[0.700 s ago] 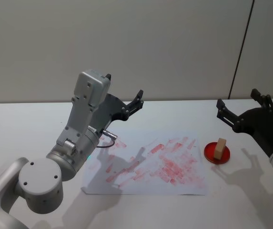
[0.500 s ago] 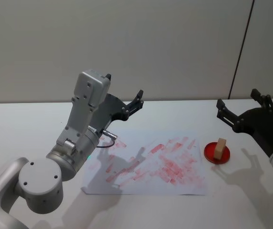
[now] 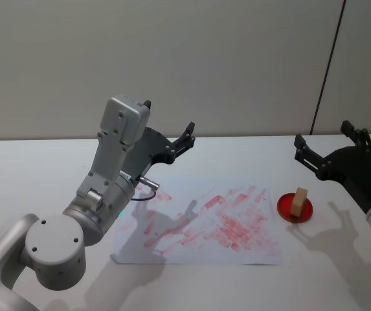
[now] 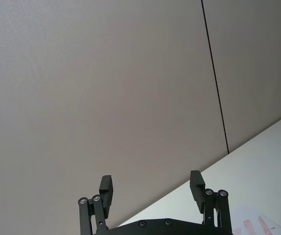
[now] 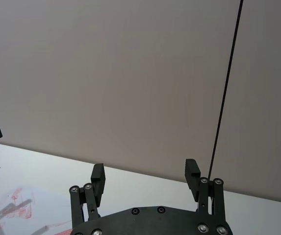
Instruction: Use the one hand to pick up the stamp and affix it onto the A4 paper.
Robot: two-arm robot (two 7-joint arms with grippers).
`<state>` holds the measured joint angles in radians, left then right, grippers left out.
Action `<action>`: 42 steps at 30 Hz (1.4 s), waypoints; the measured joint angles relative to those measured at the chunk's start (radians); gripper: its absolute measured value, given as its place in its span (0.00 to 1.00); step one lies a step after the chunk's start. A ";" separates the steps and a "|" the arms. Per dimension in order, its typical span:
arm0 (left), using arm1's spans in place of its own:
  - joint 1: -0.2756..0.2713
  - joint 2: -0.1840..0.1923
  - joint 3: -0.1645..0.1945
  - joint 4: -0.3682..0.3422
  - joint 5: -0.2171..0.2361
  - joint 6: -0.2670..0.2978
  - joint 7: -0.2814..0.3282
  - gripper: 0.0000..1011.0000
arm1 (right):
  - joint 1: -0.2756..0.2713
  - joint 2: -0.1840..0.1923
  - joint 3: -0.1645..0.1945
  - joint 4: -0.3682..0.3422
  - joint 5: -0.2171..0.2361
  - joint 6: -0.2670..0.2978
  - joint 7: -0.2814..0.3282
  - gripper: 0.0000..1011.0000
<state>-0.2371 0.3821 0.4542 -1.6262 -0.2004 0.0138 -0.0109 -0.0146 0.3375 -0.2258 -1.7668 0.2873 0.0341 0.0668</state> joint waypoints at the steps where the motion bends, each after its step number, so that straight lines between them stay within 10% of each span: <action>1: 0.000 0.000 0.000 0.000 0.000 0.000 0.000 0.99 | 0.000 0.000 0.000 0.000 0.000 0.000 0.000 0.99; 24: 0.000 0.000 0.000 0.000 0.000 0.000 0.000 0.99 | -0.036 0.019 0.006 -0.025 0.005 0.011 -0.017 0.99; 42: 0.000 0.000 0.000 0.000 0.000 0.000 0.000 0.99 | -0.144 0.035 -0.003 -0.088 0.001 0.141 -0.119 0.99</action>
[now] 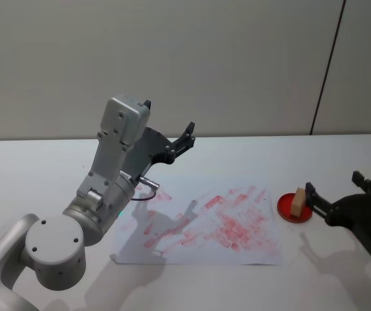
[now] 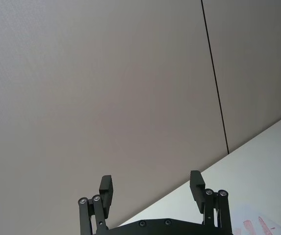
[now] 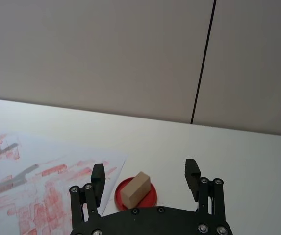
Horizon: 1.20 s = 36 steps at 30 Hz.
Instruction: Use the one hand to pick up the stamp and affix it onto the A4 paper.
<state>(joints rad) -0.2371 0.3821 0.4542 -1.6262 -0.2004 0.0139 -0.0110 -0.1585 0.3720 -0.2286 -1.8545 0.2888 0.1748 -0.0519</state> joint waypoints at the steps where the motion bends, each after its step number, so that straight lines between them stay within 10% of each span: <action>1: 0.000 0.000 0.000 0.000 0.000 0.000 0.000 0.99 | 0.001 -0.009 -0.006 0.002 -0.008 0.014 -0.005 0.99; 36: 0.000 0.000 0.000 0.000 0.000 0.000 0.000 0.99 | 0.137 -0.193 -0.068 0.256 -0.135 0.111 -0.064 0.99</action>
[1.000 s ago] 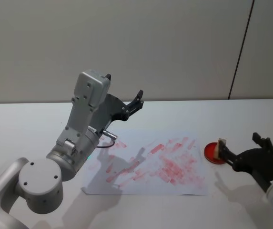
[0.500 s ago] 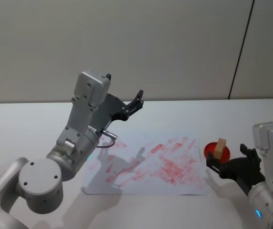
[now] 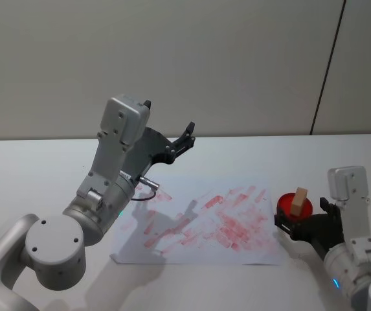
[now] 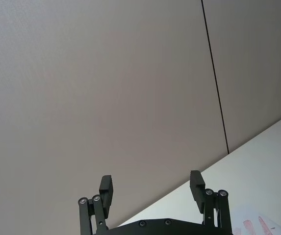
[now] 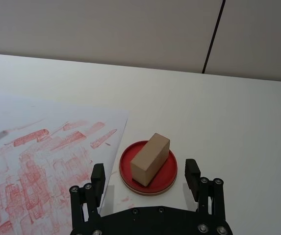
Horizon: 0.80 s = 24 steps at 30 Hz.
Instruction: Use the one hand to pick up the stamp and affix it onto the A4 paper.
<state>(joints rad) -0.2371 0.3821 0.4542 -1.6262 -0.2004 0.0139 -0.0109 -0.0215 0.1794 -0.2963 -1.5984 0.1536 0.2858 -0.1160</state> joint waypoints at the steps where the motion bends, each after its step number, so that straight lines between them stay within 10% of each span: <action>1: 0.000 0.000 0.000 0.000 0.000 0.000 0.000 0.99 | 0.000 0.000 0.000 0.000 0.000 0.000 0.000 0.99; 24: 0.000 0.000 0.000 0.000 0.000 0.000 0.000 0.99 | 0.081 -0.051 0.003 0.124 -0.041 -0.024 0.008 0.85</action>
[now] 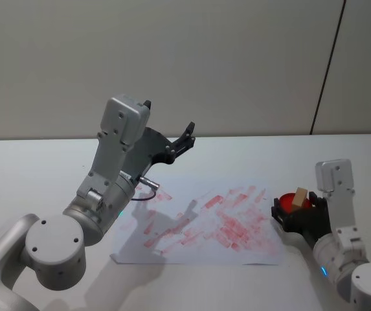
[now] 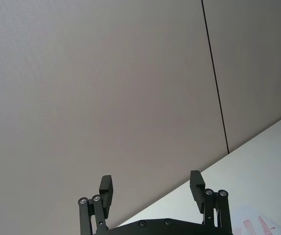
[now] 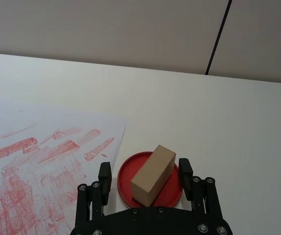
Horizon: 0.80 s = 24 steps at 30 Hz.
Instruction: Use the one hand to pick up the stamp and affix it onto the A4 paper.
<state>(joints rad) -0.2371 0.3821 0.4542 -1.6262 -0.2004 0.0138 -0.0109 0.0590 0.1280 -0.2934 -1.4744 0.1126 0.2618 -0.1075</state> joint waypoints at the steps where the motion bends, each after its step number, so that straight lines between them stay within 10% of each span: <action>1: 0.000 0.000 0.000 0.000 0.000 0.000 0.000 0.99 | 0.002 -0.001 0.000 0.003 -0.001 -0.001 0.000 0.81; 24: 0.000 0.000 0.000 0.000 0.000 0.000 0.000 0.99 | 0.015 -0.009 0.001 0.023 -0.007 -0.004 0.002 0.22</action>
<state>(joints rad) -0.2371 0.3821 0.4542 -1.6262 -0.2004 0.0139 -0.0110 0.0737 0.1190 -0.2922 -1.4512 0.1056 0.2576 -0.1054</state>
